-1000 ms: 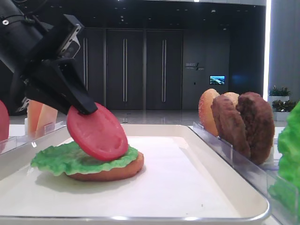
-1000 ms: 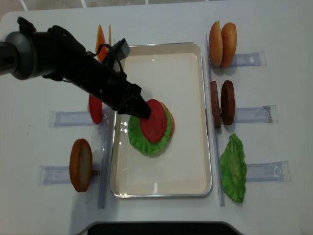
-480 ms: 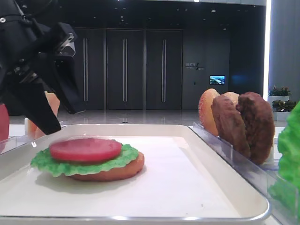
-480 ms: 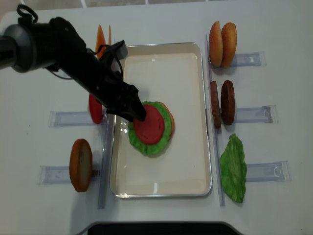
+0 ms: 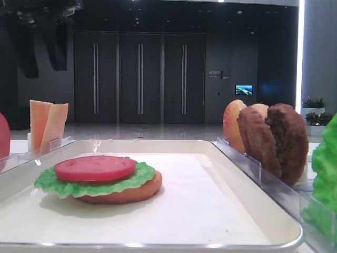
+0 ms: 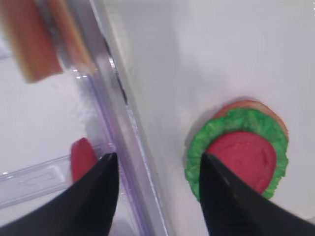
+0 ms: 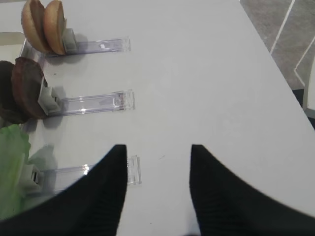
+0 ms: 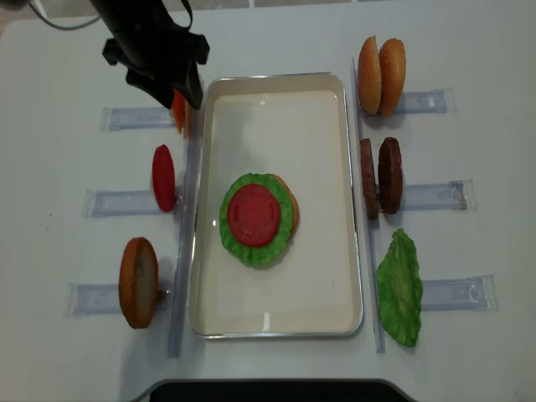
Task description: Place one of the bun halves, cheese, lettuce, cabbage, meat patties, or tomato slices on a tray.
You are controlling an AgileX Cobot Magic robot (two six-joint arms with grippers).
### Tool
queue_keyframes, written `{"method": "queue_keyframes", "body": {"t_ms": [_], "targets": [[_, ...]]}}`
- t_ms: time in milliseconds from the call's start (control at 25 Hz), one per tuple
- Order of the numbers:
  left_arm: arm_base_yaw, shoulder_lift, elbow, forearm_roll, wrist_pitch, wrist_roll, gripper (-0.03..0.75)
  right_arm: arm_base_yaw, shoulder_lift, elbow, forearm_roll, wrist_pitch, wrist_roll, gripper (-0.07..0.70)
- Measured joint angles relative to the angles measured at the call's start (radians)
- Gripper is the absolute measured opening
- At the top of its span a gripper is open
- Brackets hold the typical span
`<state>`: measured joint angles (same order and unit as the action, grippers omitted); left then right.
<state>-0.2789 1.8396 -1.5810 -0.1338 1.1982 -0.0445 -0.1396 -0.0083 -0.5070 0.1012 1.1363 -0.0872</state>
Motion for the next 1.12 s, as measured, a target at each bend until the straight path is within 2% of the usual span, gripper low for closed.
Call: {"method": "queue_keyframes", "body": {"t_ms": [160, 440, 520, 640, 720, 880, 1040, 1120], "targets": [[0.055, 0.0, -0.059, 0.105, 0.017, -0.043, 0.401, 0.0, 0.0, 0.0, 0.0, 0.0, 0.0, 0.293], [0.323, 0.001, -0.064, 0.199, 0.02, -0.032, 0.401, 0.0, 0.0, 0.0, 0.0, 0.0, 0.0, 0.293], [0.373, 0.001, -0.064, 0.202, 0.02, -0.019, 0.401, 0.0, 0.0, 0.0, 0.0, 0.0, 0.0, 0.293], [0.413, -0.009, -0.043, 0.201, 0.02, -0.01, 0.4, 0.0, 0.0, 0.0, 0.0, 0.0, 0.0, 0.293], [0.413, -0.051, 0.04, 0.205, 0.019, -0.005, 0.39, 0.0, 0.0, 0.0, 0.0, 0.0, 0.0, 0.293], [0.412, -0.247, 0.302, 0.244, 0.012, -0.003, 0.361, 0.0, 0.0, 0.0, 0.0, 0.0, 0.0, 0.293], [0.412, -0.513, 0.595, 0.266, -0.052, -0.01, 0.349, 0.0, 0.0, 0.0, 0.0, 0.0, 0.0, 0.293], [0.412, -0.646, 0.701, 0.265, -0.072, -0.012, 0.347, 0.0, 0.0, 0.0, 0.0, 0.0, 0.0, 0.293]]}}
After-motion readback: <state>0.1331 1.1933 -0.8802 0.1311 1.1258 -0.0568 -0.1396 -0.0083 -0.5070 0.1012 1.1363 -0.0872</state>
